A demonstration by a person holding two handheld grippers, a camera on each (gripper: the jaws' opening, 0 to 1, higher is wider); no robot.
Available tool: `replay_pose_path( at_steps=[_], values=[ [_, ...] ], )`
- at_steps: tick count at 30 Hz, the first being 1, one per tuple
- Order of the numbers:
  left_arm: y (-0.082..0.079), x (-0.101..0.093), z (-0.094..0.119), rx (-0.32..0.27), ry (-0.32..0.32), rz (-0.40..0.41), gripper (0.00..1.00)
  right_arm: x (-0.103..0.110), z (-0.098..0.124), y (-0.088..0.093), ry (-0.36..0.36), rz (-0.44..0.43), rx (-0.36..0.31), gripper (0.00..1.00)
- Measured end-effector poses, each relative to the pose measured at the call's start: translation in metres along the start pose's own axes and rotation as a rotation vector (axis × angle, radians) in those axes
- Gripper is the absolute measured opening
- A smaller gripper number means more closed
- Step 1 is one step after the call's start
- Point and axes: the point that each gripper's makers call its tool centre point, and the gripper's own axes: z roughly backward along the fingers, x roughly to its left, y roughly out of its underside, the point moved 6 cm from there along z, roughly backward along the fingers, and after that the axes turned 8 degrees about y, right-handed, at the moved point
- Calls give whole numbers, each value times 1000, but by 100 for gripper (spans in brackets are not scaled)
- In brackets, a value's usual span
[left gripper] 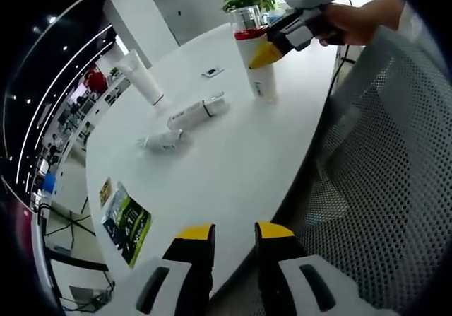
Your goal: Arrange the skincare products in the storage area until every visible bottle or jar stands upright without overlapping.
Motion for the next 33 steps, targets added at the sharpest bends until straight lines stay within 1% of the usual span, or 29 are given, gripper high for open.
replay_pose_path(
  at_steps=[3, 8, 12, 16, 22, 25, 28, 33],
  values=[
    [0, 1, 0, -5, -6, 1, 23, -3, -3, -3, -4, -14, 22, 29],
    [-1, 1, 1, -10, -12, 4, 23, -7, -7, -6, 0, -3, 52, 29],
    [-2, 2, 2, -17, -18, 5, 23, -9, -11, -8, -11, -3, 71, 29],
    [-3, 1, 3, -24, -17, 3, 23, -7, -14, -18, -13, -7, 87, 29],
    [-4, 0, 2, -34, -9, -3, 23, -5, -9, -49, 3, -44, 67, 29],
    [-4, -1, 2, -36, -1, -6, 23, -3, -9, -67, 8, -46, 57, 29],
    [-6, -2, 3, -47, 3, -12, 23, -2, -9, -83, 19, -31, 43, 29],
    [-7, -2, 4, -56, -3, -17, 23, -3, -9, -103, 28, -35, 12, 29]
  ],
)
